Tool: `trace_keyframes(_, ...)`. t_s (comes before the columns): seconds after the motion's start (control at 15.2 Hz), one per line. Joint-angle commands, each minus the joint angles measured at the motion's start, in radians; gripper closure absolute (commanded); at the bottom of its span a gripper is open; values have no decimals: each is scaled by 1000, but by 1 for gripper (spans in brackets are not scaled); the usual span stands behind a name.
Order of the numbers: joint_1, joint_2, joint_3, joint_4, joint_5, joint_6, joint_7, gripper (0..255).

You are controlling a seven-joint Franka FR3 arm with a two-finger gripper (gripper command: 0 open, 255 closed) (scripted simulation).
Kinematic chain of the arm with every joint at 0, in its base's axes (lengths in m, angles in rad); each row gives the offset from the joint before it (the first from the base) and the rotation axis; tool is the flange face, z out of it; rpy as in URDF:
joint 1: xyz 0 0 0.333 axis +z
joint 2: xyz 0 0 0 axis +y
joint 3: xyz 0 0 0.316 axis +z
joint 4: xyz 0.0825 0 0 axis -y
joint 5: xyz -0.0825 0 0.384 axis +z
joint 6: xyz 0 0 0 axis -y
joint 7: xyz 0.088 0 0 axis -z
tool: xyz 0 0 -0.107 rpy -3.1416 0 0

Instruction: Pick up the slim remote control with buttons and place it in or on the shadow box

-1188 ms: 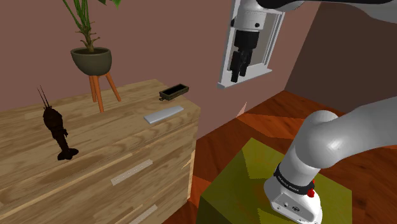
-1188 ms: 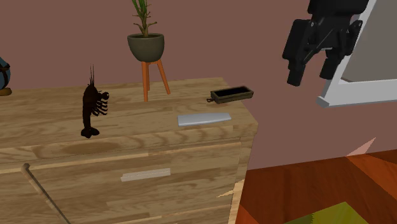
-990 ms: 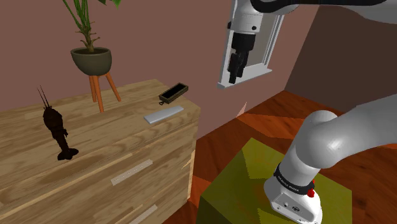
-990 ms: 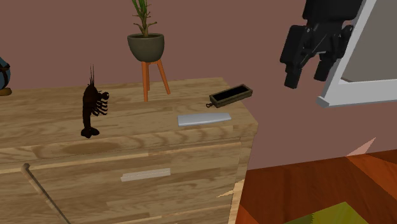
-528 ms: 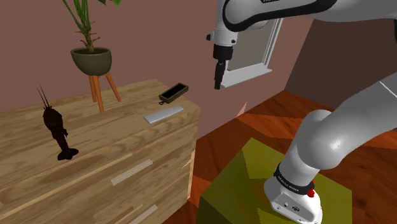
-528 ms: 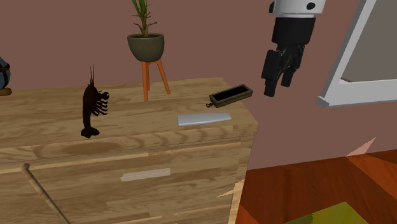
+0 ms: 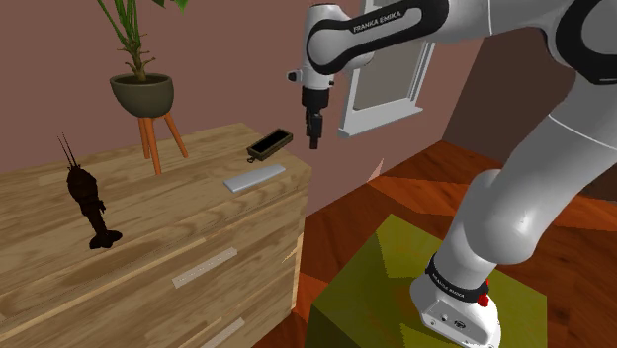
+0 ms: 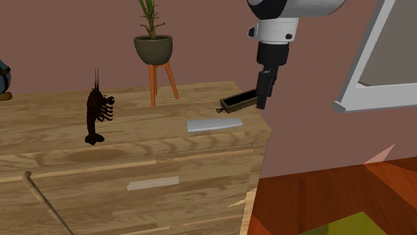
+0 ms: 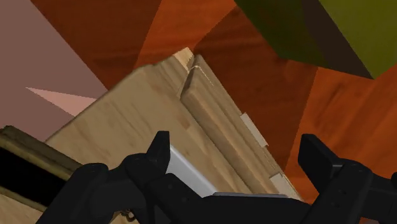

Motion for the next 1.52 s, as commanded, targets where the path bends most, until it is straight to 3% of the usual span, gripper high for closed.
trace_keyframes(0.0,15,76,-2,43,6,37,-79,0)
trace_keyframes(0.86,74,500,74,341,26,183,-498,0)
trace_keyframes(1.45,74,548,76,302,28,270,-500,0)
